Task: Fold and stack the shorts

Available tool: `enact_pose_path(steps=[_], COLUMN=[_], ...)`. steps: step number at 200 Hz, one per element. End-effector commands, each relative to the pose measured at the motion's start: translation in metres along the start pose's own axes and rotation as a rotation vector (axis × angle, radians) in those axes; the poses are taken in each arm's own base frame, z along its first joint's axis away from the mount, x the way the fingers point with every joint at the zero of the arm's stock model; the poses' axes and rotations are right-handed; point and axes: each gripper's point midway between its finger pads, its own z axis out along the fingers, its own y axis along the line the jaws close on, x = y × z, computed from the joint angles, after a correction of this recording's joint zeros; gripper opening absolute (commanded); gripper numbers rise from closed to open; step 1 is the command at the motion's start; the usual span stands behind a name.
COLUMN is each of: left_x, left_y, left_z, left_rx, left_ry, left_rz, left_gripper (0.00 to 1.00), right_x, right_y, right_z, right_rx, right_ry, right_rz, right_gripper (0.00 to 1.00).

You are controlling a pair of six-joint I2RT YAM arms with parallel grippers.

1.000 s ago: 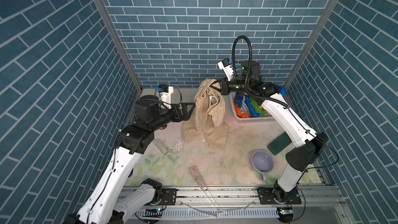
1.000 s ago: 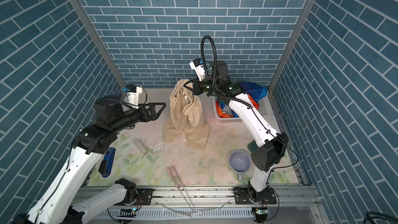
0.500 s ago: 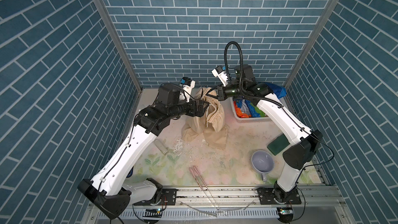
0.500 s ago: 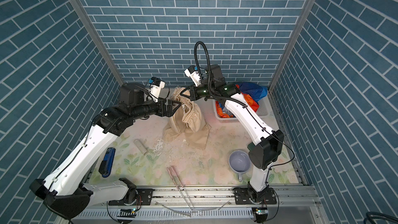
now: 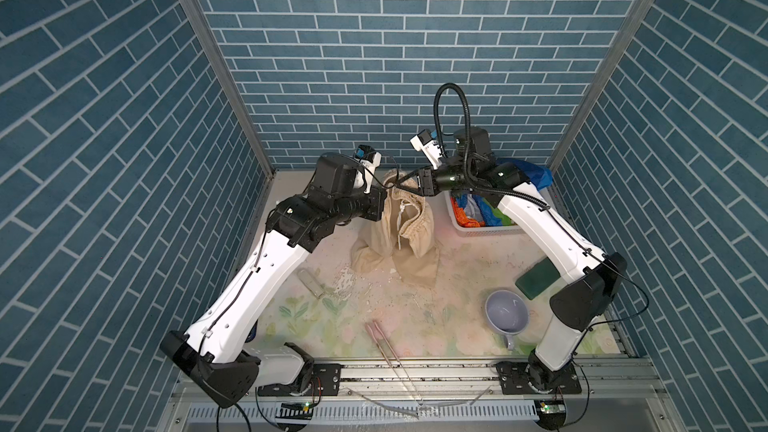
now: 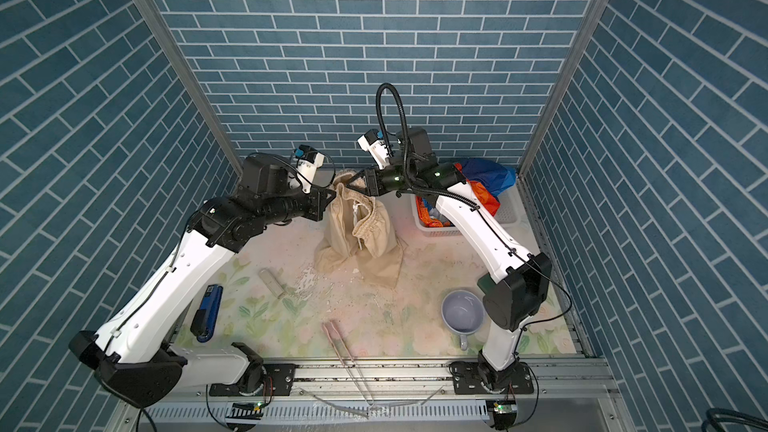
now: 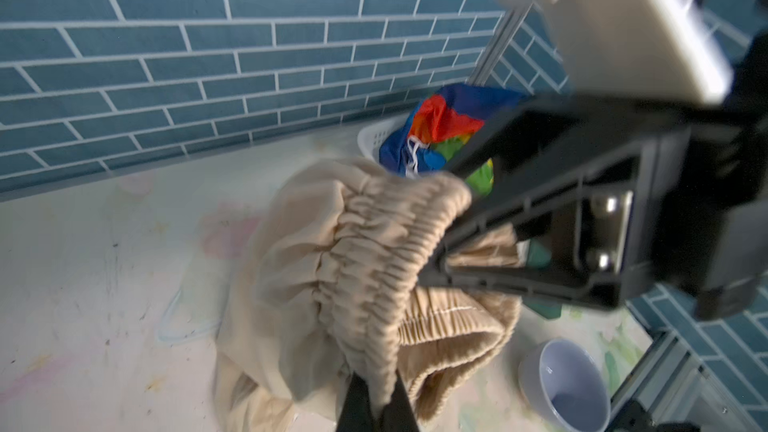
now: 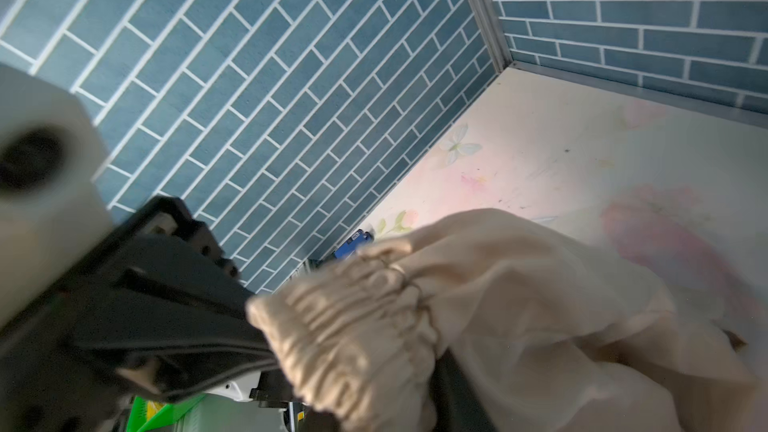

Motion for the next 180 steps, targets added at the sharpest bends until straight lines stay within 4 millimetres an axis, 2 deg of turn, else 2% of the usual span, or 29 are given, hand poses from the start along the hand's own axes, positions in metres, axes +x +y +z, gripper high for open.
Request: enact_pose_path(steps=[1,16,32,43,63,78,115,129,138,180], left_x=[-0.030,-0.040,-0.048,-0.052,-0.058,-0.063,-0.073,-0.076,-0.078,-0.080], left_y=[-0.009,-0.016,-0.017,-0.014,-0.012,-0.012,-0.014,-0.013,-0.015,-0.021], left_z=[-0.015,-0.019,-0.019,-0.018,-0.015,-0.014,-0.018,-0.019,-0.020,-0.023], left_rx=[0.015,0.043,0.043,0.024,0.003,0.002,0.000,-0.008,-0.002,0.029], left_ry=[-0.091,-0.115,-0.136,-0.138,-0.135,-0.142,-0.166,-0.168,-0.170,-0.166], left_rz=[-0.006,-0.015,-0.027,-0.033,-0.041,-0.048,-0.053,-0.054,-0.053,-0.054], left_gripper=[0.00,0.00,0.00,0.00,0.00,0.00,0.00,0.00,0.00,0.00], right_x=[0.000,0.009,0.017,0.024,0.041,0.053,0.081,0.088,0.092,0.096], right_y=[-0.011,-0.024,-0.028,-0.024,-0.019,-0.014,0.012,0.015,0.012,-0.035], right_z=[-0.024,-0.037,-0.054,-0.065,-0.071,-0.062,-0.008,0.010,0.018,0.031], right_rx=[0.160,0.256,0.355,0.411,0.518,0.541,0.489,0.464,0.476,0.689], right_ry=[-0.108,-0.163,-0.238,-0.278,-0.290,-0.279,-0.244,-0.223,-0.212,-0.205], right_rz=[-0.060,-0.083,-0.134,-0.186,-0.261,-0.262,-0.310,-0.312,-0.311,-0.299], right_gripper=[0.54,0.58,0.63,0.66,0.67,0.67,0.71,0.76,0.98,0.99])
